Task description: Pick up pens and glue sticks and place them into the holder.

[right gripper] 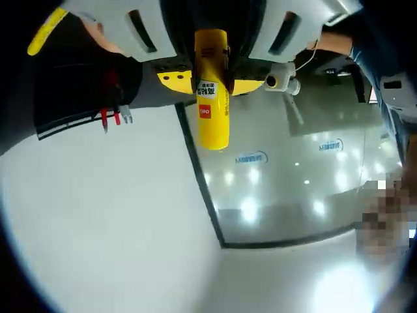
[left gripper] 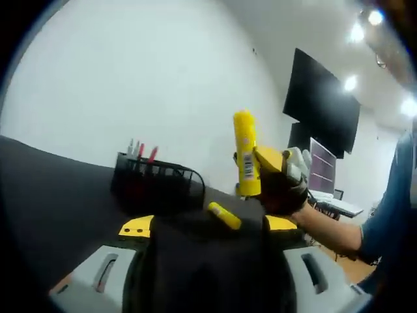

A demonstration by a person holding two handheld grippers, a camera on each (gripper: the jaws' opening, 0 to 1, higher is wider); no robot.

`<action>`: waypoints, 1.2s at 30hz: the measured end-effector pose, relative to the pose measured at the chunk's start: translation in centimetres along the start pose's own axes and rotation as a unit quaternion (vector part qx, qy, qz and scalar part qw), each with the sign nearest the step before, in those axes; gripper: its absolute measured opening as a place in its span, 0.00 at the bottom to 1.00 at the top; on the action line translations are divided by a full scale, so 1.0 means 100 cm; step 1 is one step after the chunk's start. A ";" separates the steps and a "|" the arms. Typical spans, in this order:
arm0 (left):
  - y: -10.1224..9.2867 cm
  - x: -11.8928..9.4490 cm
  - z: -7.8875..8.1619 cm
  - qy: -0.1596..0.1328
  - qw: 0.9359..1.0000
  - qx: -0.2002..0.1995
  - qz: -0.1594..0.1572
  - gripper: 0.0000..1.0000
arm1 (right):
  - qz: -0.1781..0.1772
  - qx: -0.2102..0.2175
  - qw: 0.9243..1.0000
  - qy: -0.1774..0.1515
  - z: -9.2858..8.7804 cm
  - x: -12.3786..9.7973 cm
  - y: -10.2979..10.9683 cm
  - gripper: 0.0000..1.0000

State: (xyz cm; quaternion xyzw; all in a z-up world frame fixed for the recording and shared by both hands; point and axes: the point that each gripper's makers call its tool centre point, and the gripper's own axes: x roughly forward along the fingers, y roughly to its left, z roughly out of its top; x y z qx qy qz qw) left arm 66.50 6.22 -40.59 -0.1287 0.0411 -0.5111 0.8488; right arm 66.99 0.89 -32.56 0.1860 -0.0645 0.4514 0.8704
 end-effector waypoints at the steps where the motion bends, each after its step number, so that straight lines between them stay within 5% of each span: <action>1: -0.004 0.003 0.000 -0.002 1.000 -0.002 0.002 0.66 | -0.007 0.001 1.000 -0.006 0.002 -0.001 0.000 0.16; 5: -0.006 0.017 0.004 -0.011 0.995 0.050 0.083 0.66 | -0.050 -0.008 0.999 -0.018 0.003 -0.005 -0.005 0.16; 13: -0.028 0.040 0.002 -0.020 0.987 0.082 0.137 0.60 | -0.077 -0.011 0.997 -0.021 -0.007 -0.007 -0.010 0.16; 19: -0.027 0.039 0.020 -0.093 0.975 0.087 0.184 0.53 | -0.089 0.000 0.996 -0.031 -0.009 -0.011 -0.009 0.16; 28: -0.031 0.048 0.004 -0.062 0.976 0.100 0.181 0.39 | -0.090 0.009 0.995 -0.030 -0.012 -0.015 -0.009 0.17; 36: -0.026 0.045 0.000 -0.041 0.967 0.148 0.201 0.28 | -0.085 0.004 0.996 -0.019 -0.013 -0.017 -0.008 0.16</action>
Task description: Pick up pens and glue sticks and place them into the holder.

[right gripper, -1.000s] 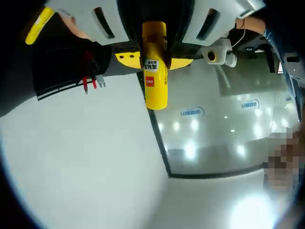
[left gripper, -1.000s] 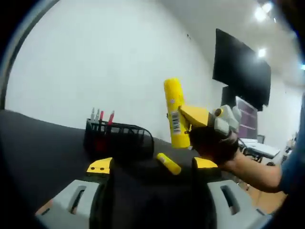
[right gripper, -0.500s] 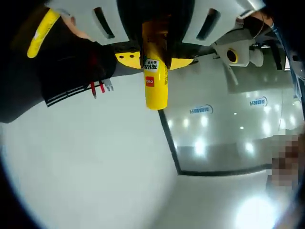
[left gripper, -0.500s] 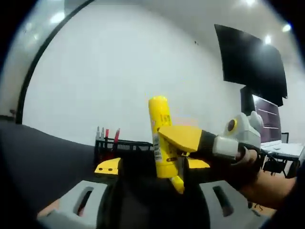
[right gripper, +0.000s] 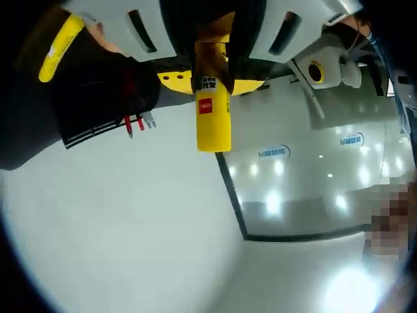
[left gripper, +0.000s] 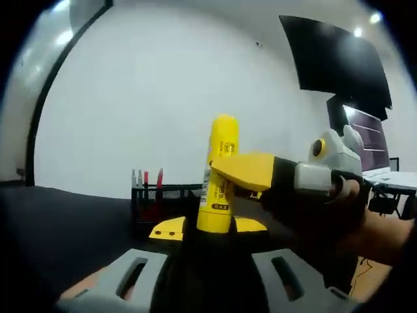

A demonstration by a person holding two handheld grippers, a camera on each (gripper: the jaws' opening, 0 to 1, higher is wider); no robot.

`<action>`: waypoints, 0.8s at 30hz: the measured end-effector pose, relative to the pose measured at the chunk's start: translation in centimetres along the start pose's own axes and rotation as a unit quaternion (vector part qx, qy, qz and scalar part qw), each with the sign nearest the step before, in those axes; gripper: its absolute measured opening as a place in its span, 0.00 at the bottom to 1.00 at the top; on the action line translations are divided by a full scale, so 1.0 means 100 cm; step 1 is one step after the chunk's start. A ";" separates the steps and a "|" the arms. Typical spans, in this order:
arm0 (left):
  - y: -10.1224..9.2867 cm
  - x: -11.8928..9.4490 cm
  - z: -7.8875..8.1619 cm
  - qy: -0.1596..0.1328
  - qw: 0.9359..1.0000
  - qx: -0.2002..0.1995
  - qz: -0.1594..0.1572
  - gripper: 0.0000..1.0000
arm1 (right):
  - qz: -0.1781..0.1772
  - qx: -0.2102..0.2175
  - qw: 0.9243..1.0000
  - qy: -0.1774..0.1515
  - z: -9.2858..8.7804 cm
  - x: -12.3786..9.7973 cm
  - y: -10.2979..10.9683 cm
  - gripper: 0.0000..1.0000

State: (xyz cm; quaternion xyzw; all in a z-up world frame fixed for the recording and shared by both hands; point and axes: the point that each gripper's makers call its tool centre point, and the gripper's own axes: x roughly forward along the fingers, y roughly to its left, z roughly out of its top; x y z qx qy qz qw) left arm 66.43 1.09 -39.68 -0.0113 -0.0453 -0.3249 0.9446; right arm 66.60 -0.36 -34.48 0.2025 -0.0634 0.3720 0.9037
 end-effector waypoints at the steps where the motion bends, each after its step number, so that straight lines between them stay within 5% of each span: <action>1: 0.000 0.000 -0.001 0.002 1.000 0.006 0.001 0.28 | 0.000 -0.004 1.000 0.004 -0.001 0.001 0.001 0.16; 10: 0.005 0.001 -0.008 0.019 0.999 0.040 0.010 0.27 | 0.005 -0.049 0.997 0.055 -0.019 0.004 0.011 0.17; 24: 0.009 -0.009 -0.004 -0.002 0.997 0.076 0.022 0.17 | 0.027 -0.042 0.997 0.064 -0.021 0.002 0.020 0.17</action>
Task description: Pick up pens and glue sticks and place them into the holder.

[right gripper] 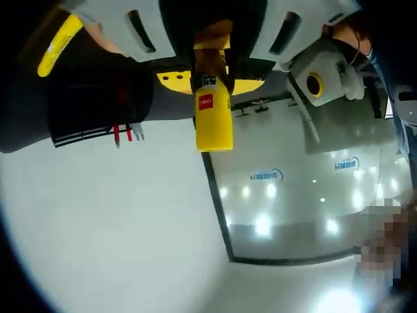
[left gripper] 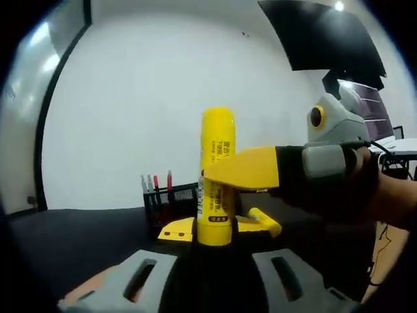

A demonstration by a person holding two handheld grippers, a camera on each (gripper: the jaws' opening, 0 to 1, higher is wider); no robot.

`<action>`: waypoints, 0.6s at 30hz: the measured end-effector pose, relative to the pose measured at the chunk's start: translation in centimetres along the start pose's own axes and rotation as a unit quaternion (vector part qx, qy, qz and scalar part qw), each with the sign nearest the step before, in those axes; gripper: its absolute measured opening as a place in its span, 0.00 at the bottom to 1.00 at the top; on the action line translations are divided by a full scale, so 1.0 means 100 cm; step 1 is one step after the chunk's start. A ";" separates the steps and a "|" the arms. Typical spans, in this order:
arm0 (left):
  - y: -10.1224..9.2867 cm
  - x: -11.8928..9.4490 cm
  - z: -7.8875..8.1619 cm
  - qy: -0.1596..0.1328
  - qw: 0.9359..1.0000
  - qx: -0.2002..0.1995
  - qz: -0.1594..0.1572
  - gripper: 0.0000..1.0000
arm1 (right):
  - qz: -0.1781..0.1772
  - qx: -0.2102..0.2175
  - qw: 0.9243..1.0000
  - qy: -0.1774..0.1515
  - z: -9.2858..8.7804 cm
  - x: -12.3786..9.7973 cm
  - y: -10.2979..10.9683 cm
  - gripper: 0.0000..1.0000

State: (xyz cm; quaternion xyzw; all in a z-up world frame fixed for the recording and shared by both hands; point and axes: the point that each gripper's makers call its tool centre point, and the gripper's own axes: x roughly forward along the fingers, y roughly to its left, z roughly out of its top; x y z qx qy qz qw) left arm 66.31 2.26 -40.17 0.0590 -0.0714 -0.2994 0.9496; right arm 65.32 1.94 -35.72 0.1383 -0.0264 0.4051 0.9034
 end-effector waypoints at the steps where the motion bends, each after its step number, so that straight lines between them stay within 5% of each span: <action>1: 0.000 0.000 0.000 -0.002 1.000 0.003 -0.001 0.17 | 0.001 -0.001 1.000 0.001 0.000 0.000 0.001 0.17; 12: -0.002 -0.001 -0.009 0.007 1.000 0.010 -0.001 0.17 | 0.005 0.007 0.999 -0.036 0.036 -0.006 -0.006 0.18; 18: -0.002 -0.001 -0.009 0.007 1.000 0.013 0.000 0.17 | 0.000 -0.006 1.000 -0.025 0.036 -0.005 -0.007 0.18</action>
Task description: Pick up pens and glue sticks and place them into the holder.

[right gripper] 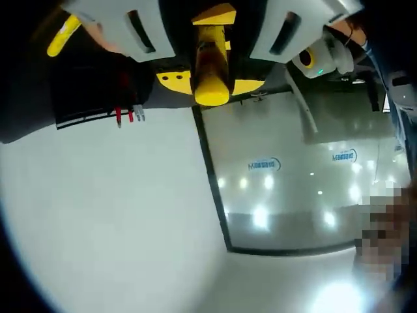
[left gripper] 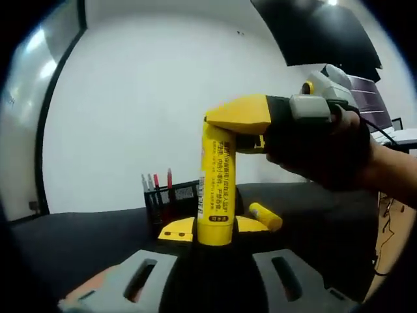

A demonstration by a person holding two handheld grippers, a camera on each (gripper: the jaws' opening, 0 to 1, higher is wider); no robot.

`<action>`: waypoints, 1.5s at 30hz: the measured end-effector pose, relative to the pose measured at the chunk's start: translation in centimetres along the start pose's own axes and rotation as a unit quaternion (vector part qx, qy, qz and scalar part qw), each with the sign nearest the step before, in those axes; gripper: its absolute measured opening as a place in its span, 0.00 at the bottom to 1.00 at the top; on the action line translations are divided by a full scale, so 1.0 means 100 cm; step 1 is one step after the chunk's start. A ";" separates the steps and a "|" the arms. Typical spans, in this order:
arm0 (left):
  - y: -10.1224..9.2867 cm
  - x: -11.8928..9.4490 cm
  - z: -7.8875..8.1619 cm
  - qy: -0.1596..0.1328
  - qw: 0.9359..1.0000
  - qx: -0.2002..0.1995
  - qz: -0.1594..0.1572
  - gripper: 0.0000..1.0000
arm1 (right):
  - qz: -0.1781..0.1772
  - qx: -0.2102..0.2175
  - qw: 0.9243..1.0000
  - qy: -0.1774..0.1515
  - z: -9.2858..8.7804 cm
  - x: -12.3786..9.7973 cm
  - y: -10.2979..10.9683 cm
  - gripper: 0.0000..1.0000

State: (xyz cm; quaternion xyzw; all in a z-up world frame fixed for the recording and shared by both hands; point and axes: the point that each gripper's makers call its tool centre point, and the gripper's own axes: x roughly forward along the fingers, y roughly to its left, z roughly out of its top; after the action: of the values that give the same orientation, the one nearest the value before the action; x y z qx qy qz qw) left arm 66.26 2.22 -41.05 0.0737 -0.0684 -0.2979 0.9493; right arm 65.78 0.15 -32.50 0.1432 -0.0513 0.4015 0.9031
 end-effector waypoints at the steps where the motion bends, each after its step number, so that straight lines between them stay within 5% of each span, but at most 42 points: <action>1: 0.000 0.000 0.000 0.000 1.000 0.000 0.000 0.17 | -0.001 0.000 1.000 0.002 0.000 0.000 0.000 0.17; 7: 0.002 0.001 -0.001 -0.002 1.000 -0.012 -0.005 0.17 | -0.011 -0.010 1.000 0.012 0.000 0.004 0.001 0.17; 12: 0.001 0.003 -0.008 0.022 0.999 -0.029 -0.032 0.20 | -0.040 -0.057 0.997 0.039 -0.002 0.012 -0.009 0.17; 16: 0.008 0.001 -0.015 0.036 0.998 -0.028 -0.046 0.24 | -0.044 -0.052 0.997 0.038 0.003 0.016 -0.015 0.17; 34: 0.099 -0.013 -0.049 0.098 0.986 -0.086 -0.108 0.54 | -0.078 -0.090 0.991 0.055 0.018 0.055 -0.062 0.17; 40: 0.102 -0.021 -0.063 0.100 0.976 -0.107 -0.161 0.60 | -0.091 -0.107 0.988 0.066 0.012 0.075 -0.077 0.17; 45: 0.093 -0.022 -0.055 0.078 0.972 -0.117 -0.188 0.66 | -0.098 -0.107 0.987 0.066 0.010 0.085 -0.086 0.17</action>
State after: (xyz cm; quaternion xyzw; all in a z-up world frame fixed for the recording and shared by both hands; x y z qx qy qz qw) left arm 70.58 11.64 -44.93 -0.0036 0.0563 -0.4701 0.8808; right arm 77.93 0.42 -31.67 0.0230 -0.0205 0.3116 0.9497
